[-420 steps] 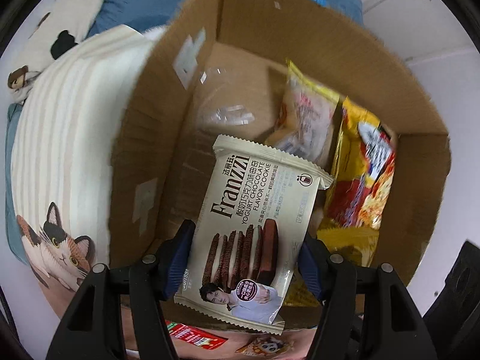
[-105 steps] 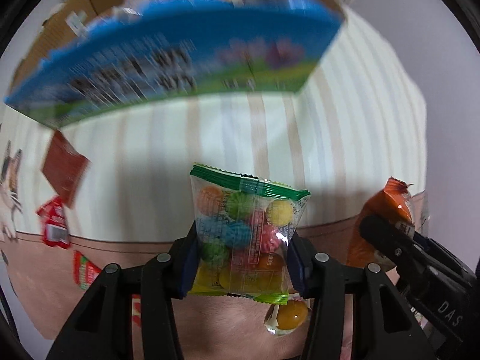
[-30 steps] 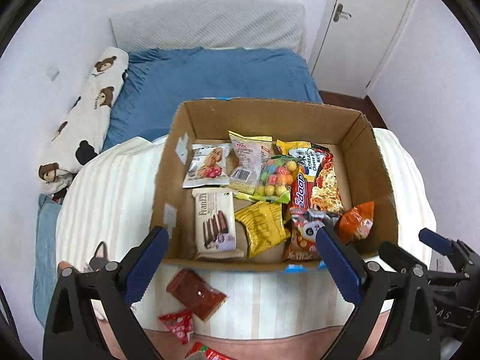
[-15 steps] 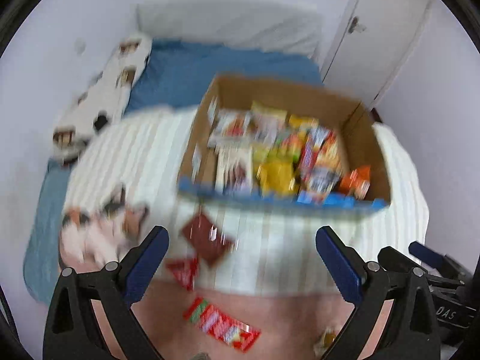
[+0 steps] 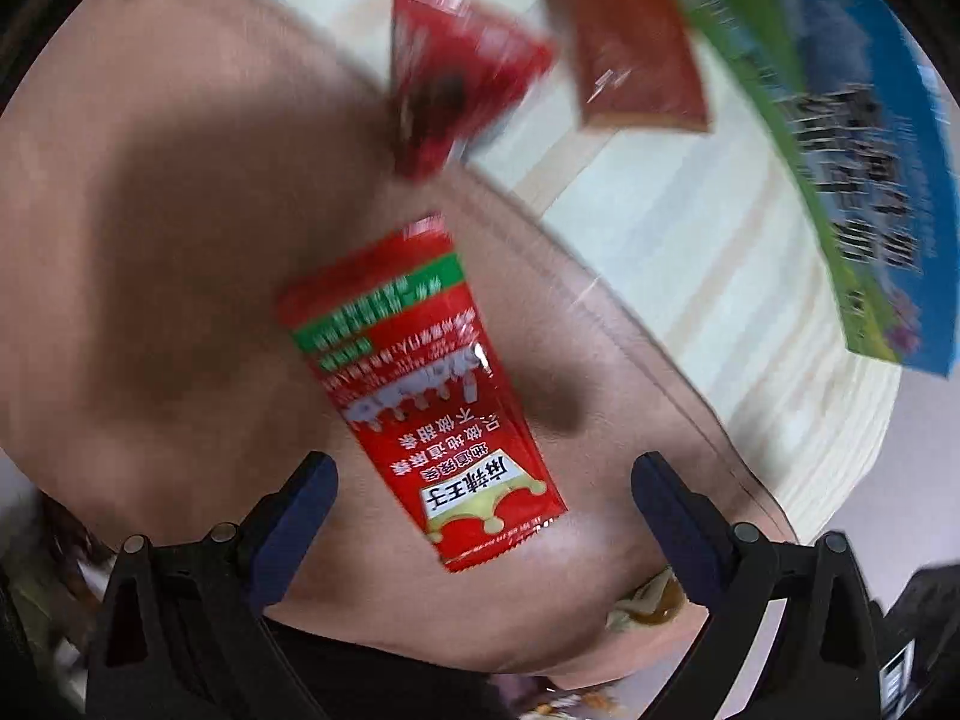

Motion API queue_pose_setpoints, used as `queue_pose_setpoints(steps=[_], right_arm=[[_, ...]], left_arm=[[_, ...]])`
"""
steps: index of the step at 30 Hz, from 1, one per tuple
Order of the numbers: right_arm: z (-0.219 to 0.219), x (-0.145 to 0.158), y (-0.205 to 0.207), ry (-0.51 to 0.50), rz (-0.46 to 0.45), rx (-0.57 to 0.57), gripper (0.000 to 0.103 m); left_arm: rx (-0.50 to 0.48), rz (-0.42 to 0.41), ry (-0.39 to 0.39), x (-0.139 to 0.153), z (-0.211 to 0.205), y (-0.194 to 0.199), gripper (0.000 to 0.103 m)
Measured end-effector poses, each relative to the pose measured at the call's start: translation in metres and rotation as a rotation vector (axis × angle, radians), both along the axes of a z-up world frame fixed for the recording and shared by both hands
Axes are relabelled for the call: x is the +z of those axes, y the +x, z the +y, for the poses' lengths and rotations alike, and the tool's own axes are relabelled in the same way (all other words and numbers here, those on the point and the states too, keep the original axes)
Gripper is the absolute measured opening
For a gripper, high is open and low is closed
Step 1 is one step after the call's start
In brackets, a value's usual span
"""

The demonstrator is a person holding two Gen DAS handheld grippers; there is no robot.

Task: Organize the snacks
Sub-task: 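Grasp the red sachet with the left tool while the right tool grasps the brown pack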

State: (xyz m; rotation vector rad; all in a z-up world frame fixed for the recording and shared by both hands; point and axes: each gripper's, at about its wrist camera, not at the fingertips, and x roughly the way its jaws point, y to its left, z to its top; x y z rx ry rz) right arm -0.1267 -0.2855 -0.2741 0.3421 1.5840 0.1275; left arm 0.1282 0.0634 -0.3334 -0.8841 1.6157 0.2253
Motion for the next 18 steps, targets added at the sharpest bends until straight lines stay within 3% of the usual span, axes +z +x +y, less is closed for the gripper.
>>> queue_pose_setpoints(steps=[3,5,7,9,14,18], right_arm=[[0.004,-0.005,-0.002,0.004,0.006,0.017,0.081],[0.009,-0.005,-0.002,0.000,0.005,0.036,0.081],[0.013,-0.006,-0.002,0.004,0.009,0.062,0.081],[0.020,-0.008,0.001,0.004,0.011,0.091,0.081],[0.048,-0.013,0.017,0.020,0.006,0.208,0.081],[0.097,-0.013,0.044,0.020,-0.046,0.331,0.081]], left_arm=[[0.018,0.007,0.005,-0.014,-0.012,0.001,0.100],[-0.001,-0.005,0.060,-0.015,-0.019,0.002,0.092],[-0.037,-0.028,0.110,-0.010,-0.024,0.001,0.070],[-0.070,-0.051,0.137,-0.005,-0.026,-0.001,0.061],[-0.144,-0.089,0.228,0.006,-0.014,-0.005,0.060],[-0.186,-0.102,0.281,0.014,0.006,-0.004,0.060]])
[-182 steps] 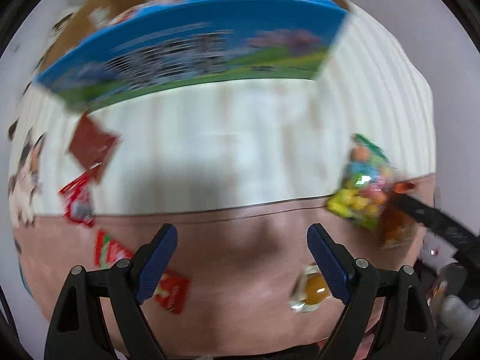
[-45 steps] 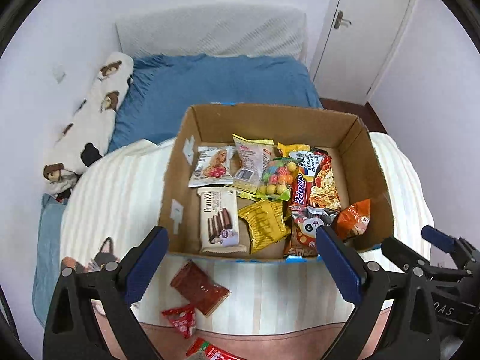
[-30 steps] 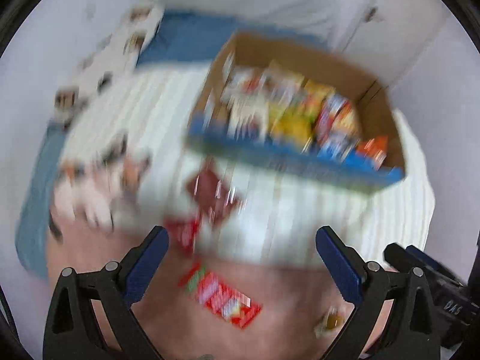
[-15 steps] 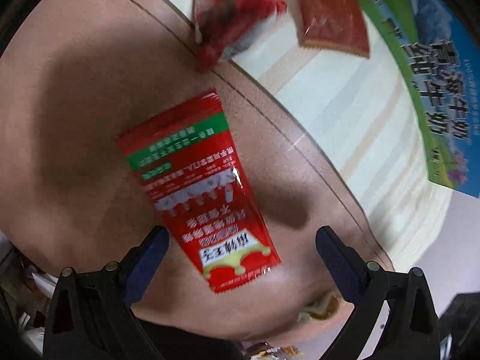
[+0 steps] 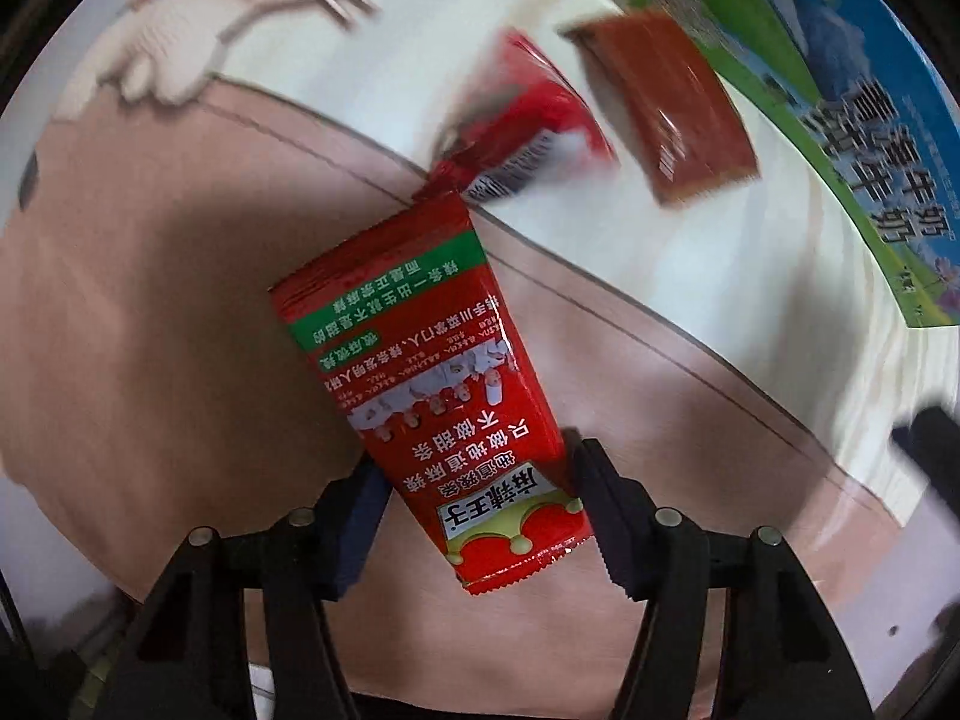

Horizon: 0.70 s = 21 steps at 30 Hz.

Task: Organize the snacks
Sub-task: 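Grasp the red sachet with the left tool while the right tool grasps the brown pack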

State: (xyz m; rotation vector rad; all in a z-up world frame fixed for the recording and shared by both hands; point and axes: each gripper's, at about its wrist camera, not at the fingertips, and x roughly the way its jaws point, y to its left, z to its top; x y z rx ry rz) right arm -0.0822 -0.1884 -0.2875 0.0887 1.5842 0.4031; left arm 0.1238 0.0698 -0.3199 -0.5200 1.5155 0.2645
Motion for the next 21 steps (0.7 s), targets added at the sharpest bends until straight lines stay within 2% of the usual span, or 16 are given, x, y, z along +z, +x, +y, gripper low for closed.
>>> queue_pose_setpoints(steps=[2,7,12,16,21], right_arm=[[0.031,-0.002,0.017,0.005,-0.032,0.050,0.081],[0.093,-0.014,0.047,-0.016,-0.106,0.152,0.081],[0.145,-0.033,0.059,-0.078,-0.167,0.270,0.081],[0.165,-0.051,0.058,-0.137,-0.184,0.335,0.080],[0.175,-0.071,0.051,-0.199,-0.200,0.410,0.063]], left_arm=[[0.001,-0.013,0.042,0.006,0.014,0.001,0.060],[0.005,-0.034,0.086,0.014,0.030,0.006,0.060],[0.049,-0.039,0.057,0.014,0.037,0.007,0.060],[0.084,-0.039,0.045,0.010,0.038,0.006,0.060],[0.118,-0.029,0.014,0.001,0.072,0.009,0.064]])
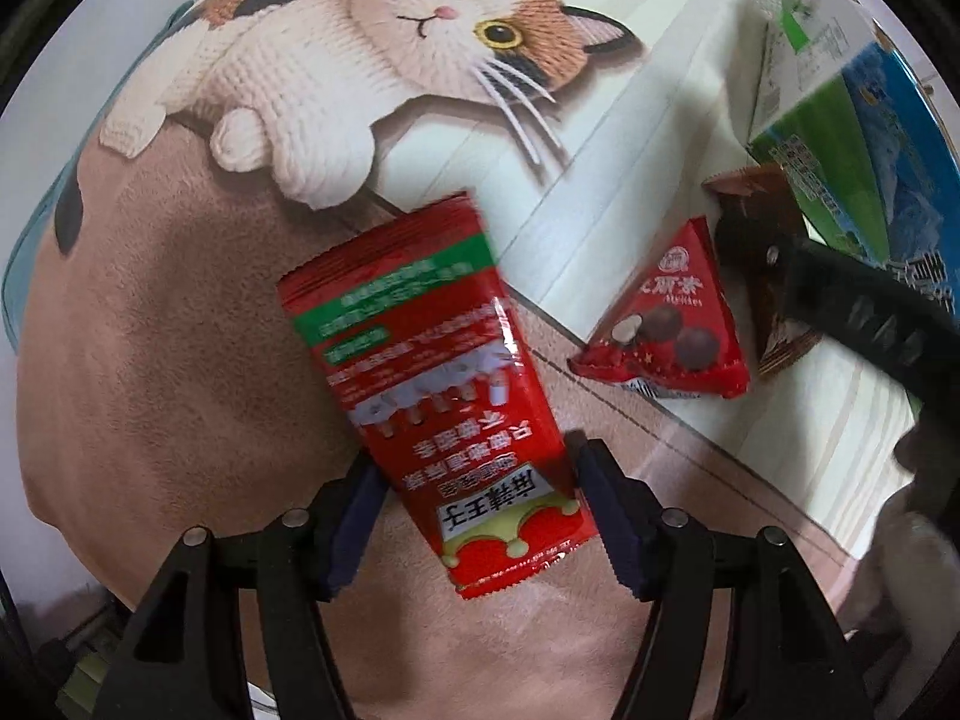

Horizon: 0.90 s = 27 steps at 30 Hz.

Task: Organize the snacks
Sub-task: 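Grasp the red sachet with the left tool while the right tool grasps the brown pack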

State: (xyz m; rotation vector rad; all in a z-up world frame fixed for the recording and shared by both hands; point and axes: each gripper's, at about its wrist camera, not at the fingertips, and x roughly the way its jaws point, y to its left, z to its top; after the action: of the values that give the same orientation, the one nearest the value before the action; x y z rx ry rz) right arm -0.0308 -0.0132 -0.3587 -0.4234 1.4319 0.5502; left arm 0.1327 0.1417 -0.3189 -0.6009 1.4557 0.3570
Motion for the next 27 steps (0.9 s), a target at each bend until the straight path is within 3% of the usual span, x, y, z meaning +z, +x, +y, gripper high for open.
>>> queue_pose_setpoints(steps=[6,9,14,20,24,27], right_arm=[[-0.014,0.003,-0.007,-0.015,-0.006,0.005,0.059],[-0.044,0.010,-0.012,-0.015,0.023,-0.044,0.059],[-0.109,0.019,-0.027,0.005,0.109,-0.205,0.059],[-0.202,0.028,-0.043,0.047,0.162,-0.495,0.059],[-0.248,0.035,-0.060,0.033,0.129,-0.631,0.059],[-0.269,0.029,-0.067,0.033,0.168,-0.709,0.060]], left_arm=[[0.061,0.010,-0.038,-0.008,0.021,0.006,0.064],[0.045,0.003,-0.013,-0.004,0.019,0.005,0.060],[-0.123,-0.035,0.086,0.018,-0.011,0.012,0.058],[-0.384,-0.064,0.130,0.022,-0.076,0.034,0.058],[-0.472,-0.074,0.154,0.023,-0.104,0.048,0.058],[-0.506,-0.070,0.153,0.022,-0.114,0.054,0.058]])
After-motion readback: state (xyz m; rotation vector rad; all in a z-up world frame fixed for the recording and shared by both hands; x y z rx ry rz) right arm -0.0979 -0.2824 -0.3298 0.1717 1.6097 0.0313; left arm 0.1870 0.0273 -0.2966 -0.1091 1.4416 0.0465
